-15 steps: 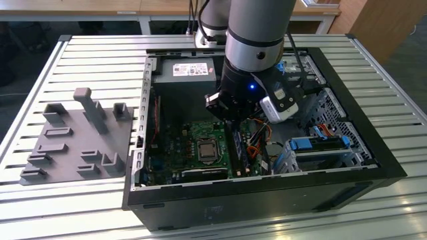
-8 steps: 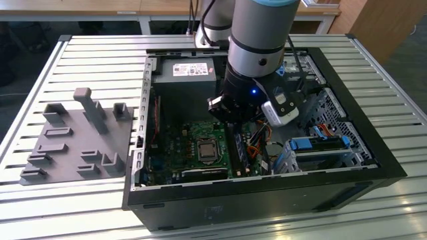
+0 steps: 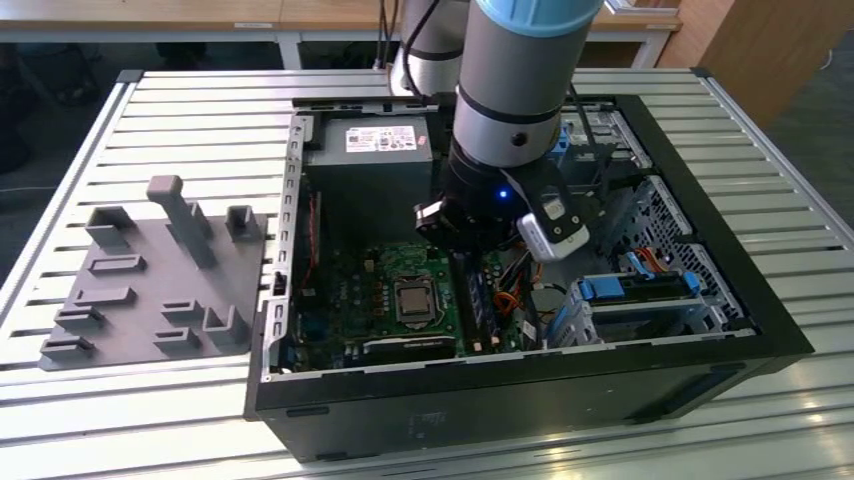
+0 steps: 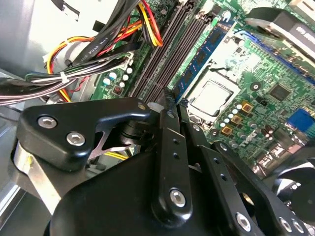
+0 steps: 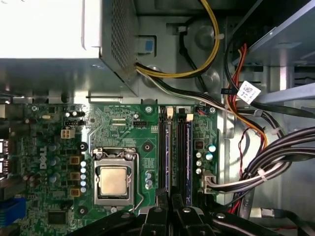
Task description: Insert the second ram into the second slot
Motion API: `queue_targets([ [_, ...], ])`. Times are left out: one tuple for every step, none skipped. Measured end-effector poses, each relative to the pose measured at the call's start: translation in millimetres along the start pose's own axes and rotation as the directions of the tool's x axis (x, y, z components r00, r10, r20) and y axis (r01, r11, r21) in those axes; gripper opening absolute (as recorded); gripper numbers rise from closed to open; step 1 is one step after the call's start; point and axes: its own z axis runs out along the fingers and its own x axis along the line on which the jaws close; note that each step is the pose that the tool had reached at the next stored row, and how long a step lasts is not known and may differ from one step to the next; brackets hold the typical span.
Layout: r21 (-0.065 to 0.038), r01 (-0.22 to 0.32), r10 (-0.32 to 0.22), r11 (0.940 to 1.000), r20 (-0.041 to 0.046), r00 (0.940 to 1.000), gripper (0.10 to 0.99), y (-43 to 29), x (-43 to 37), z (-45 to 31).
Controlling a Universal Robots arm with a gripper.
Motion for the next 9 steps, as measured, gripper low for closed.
queue_targets([
  [0.0, 0.0, 0.0, 1.0, -0.0001, 1.0, 0.141, 0.0, 0.0, 0.0],
  [0.0, 0.0, 0.0, 1.0, -0.0002, 1.0, 0.141, 0.0, 0.0, 0.1],
  [0.0, 0.0, 0.0, 1.0, -0.0002, 1.0, 0.141, 0.0, 0.0, 0.1],
  [0.0, 0.0, 0.0, 1.0, -0.0002, 1.0, 0.141, 0.0, 0.0, 0.2],
  [0.0, 0.0, 0.0, 1.0, 0.0, 1.0, 0.141, 0.1, -0.1, 1.3],
  [0.0, 0.0, 0.0, 1.0, -0.0001, 1.0, 0.141, 0.0, -0.4, 2.9],
  [0.0, 0.0, 0.0, 1.0, -0.0004, 1.0, 0.141, -0.1, -0.9, 4.6],
  [0.0, 0.0, 0.0, 1.0, -0.0004, 1.0, 0.141, -0.1, -1.2, 6.4],
  [0.0, 0.0, 0.0, 1.0, -0.0004, 1.0, 0.141, -0.1, -1.5, 8.2],
])
